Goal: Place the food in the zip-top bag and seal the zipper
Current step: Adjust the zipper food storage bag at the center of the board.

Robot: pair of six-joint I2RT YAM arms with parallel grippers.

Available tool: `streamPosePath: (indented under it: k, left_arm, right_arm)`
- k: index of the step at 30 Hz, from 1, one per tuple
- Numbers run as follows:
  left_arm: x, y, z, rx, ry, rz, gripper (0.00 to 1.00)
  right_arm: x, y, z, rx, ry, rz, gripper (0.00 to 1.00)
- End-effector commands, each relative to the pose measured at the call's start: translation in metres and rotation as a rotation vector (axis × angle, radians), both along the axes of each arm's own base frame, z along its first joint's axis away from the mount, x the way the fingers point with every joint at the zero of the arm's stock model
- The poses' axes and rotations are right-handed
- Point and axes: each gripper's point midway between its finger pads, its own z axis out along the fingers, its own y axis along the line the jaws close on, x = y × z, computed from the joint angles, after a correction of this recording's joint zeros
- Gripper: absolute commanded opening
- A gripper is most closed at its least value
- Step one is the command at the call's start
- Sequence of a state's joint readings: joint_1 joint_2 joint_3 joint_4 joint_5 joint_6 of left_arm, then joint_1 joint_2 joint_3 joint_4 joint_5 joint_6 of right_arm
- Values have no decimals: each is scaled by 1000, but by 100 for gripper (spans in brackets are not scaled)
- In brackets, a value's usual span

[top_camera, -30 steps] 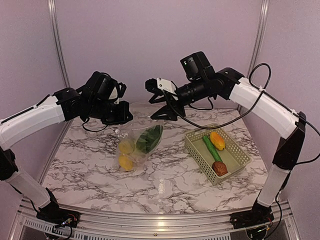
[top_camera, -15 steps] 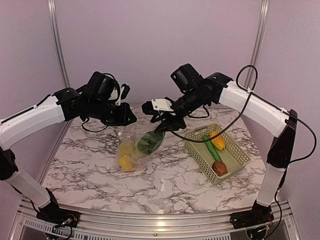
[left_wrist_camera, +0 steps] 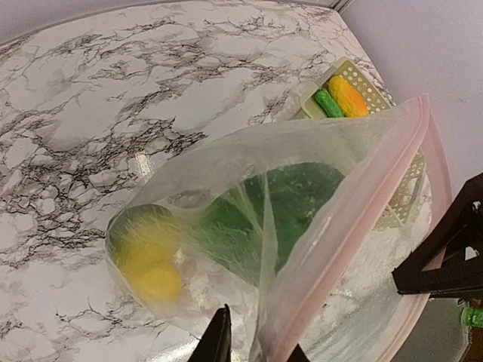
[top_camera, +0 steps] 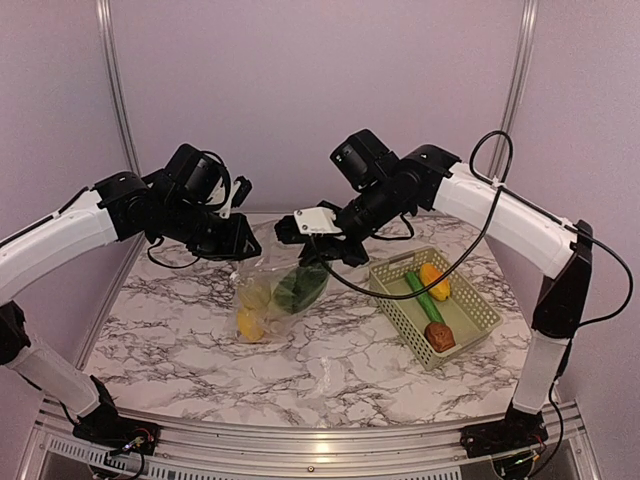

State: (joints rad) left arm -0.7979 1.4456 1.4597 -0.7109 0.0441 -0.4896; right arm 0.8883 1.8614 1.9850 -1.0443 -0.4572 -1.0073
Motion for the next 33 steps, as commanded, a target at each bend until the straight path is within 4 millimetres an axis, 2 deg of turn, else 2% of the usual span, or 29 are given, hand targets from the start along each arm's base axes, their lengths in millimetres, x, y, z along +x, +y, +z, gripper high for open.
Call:
streamPosePath:
  k: [1, 4, 9, 10, 13, 15, 17, 19, 20, 22, 24, 28, 33]
  left_arm:
    - [-5, 7, 5, 50, -2, -28, 14]
    - [2, 2, 19, 49, -22, -27, 1]
    - [13, -5, 76, 44, -61, -22, 0]
    - [14, -5, 78, 49, -59, -23, 0]
    - [7, -4, 54, 126, 14, -69, 0]
    - [3, 2, 34, 212, 69, -83, 0]
    - [4, 10, 22, 285, 90, -73, 0]
    - [7, 16, 23, 310, 70, -51, 0]
    - [10, 20, 23, 326, 56, -35, 3]
    - [13, 25, 23, 350, 42, -12, 21]
    - [14, 27, 21, 357, 45, -3, 27]
    - [15, 29, 20, 362, 45, 14, 22]
    - [27, 27, 42, 320, -38, 47, 20]
  right_arm:
    - [-1, 3, 14, 24, -18, 7, 0]
    - [-1, 3, 23, 40, -27, 11, 0]
    - [-1, 3, 47, 86, -69, 11, 0]
    - [-1, 3, 48, 86, -75, 8, 0]
    - [2, 4, 49, 91, -79, -7, 0]
    - [4, 5, 53, 105, -83, -18, 0]
    - [5, 6, 57, 114, -88, -24, 0]
    - [6, 7, 57, 116, -88, -29, 0]
    - [6, 7, 56, 114, -86, -30, 0]
    - [6, 7, 55, 112, -80, -32, 0]
    - [6, 8, 55, 115, -74, -32, 0]
    - [6, 8, 56, 117, -77, -35, 0]
    - [6, 6, 51, 104, -69, -41, 0]
